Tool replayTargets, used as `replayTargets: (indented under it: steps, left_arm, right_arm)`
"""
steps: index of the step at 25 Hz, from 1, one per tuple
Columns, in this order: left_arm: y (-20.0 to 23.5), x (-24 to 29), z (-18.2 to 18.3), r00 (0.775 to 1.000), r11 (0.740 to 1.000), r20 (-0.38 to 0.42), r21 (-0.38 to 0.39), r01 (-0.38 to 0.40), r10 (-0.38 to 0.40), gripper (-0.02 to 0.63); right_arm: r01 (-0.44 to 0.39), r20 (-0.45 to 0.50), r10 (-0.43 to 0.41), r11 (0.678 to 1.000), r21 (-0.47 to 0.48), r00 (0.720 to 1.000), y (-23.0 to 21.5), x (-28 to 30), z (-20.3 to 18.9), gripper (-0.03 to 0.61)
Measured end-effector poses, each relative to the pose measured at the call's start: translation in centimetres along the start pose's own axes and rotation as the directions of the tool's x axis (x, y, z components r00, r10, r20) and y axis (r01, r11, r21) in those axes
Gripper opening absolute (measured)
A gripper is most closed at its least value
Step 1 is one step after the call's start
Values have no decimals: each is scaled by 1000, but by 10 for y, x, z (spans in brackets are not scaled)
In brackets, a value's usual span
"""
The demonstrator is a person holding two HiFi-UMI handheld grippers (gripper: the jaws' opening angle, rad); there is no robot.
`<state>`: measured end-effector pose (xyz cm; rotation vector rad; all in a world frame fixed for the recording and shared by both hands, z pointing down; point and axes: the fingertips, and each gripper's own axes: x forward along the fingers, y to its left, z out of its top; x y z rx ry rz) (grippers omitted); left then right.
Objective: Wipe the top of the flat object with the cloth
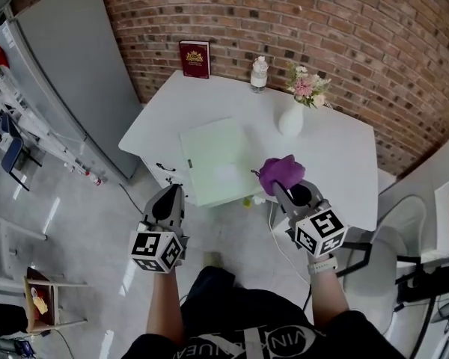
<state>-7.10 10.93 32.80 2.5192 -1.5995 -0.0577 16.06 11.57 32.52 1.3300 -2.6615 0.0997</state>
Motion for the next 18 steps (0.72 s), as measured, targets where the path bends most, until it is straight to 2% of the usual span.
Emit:
replayTargets:
  steps: [10,18]
  left_arm:
    - [-34,-37,4,1000,999,18,34,-4,3,14]
    - [-42,-49,2,1000,999,18,39,-4,3,14]
  right_arm:
    - [-18,45,17,999,33,999,27,-46,-4,58]
    - [-35,44,34,999,32,998,44,-54,-9,58]
